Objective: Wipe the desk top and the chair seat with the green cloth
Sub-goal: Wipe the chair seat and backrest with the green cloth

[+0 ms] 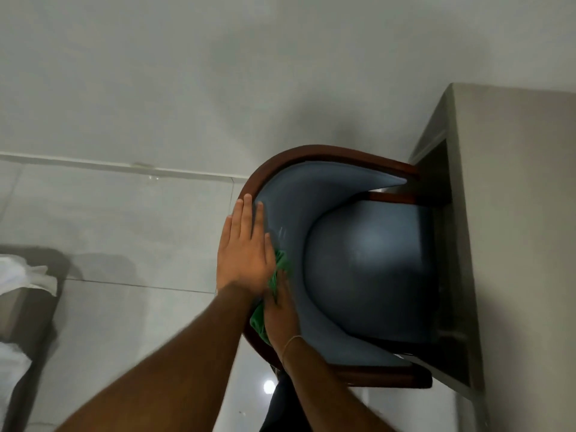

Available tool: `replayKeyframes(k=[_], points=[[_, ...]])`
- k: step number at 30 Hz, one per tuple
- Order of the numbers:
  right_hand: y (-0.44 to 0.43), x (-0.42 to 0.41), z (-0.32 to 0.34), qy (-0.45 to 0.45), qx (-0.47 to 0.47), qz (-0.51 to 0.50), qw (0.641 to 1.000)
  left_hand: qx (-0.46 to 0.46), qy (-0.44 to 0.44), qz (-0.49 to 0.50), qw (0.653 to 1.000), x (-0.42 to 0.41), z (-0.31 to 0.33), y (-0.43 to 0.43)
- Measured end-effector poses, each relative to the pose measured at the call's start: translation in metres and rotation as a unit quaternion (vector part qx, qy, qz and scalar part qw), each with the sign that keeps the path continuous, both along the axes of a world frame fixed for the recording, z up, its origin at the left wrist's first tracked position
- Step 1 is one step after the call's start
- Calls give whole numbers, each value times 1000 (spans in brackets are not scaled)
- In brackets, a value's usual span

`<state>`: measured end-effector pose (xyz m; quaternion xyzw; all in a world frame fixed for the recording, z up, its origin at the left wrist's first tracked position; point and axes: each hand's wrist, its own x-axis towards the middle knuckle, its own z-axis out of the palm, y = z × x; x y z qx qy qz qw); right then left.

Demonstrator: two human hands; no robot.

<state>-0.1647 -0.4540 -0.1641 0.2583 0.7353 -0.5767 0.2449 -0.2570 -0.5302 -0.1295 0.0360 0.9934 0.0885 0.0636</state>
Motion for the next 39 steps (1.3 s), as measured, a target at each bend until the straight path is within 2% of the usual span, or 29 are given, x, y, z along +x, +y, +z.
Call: replayKeyframes(k=[2, 4, 7, 9, 11, 13, 16, 18, 20, 22, 24, 26, 28, 30, 35, 39], points=[[-5, -28, -10, 38, 28, 60, 997, 14, 10, 1, 1000, -1, -1, 0], [-5, -70, -28, 104, -3, 71, 992, 23, 17, 6, 1000, -2, -8, -1], [8, -157, -46, 89, -32, -122, 988, 26, 41, 0, 999, -3, -13, -3], [17, -205, -49, 45, -53, -288, 955, 22, 59, -8, 998, -4, -17, -5], [22, -221, -53, 27, -45, -336, 940, 20, 67, -9, 998, -3, -19, -6], [21, -209, -53, 42, -24, -294, 955, 20, 66, -9, 998, -1, -17, -5], [12, -157, -57, 78, -38, -145, 986, 15, 70, -13, 997, 0, -15, -6], [14, -105, -57, 46, -106, -60, 991, 13, 72, -16, 997, -1, -15, -6], [32, -48, -59, 4, -100, 41, 994, 13, 71, -17, 997, 0, -15, -6], [71, -1, -63, -57, -62, 161, 983, 13, 70, -17, 997, 0, -14, -6], [122, 28, -63, -133, -11, 285, 949, 13, 71, -18, 997, 0, -13, -5], [168, 40, -59, -191, 16, 355, 915, 8, 73, -19, 997, -1, -12, -5], [193, 42, -54, -210, 32, 371, 904, 5, 75, -20, 997, -1, -12, -5], [194, 43, -51, -207, 50, 354, 911, -2, 73, -20, 997, -1, -13, -5], [142, 38, -55, -162, 183, 274, 930, -23, 68, -17, 997, -1, -13, -2], [85, 4, -63, -168, 121, 139, 969, -48, 57, -10, 997, 0, -11, 0]])
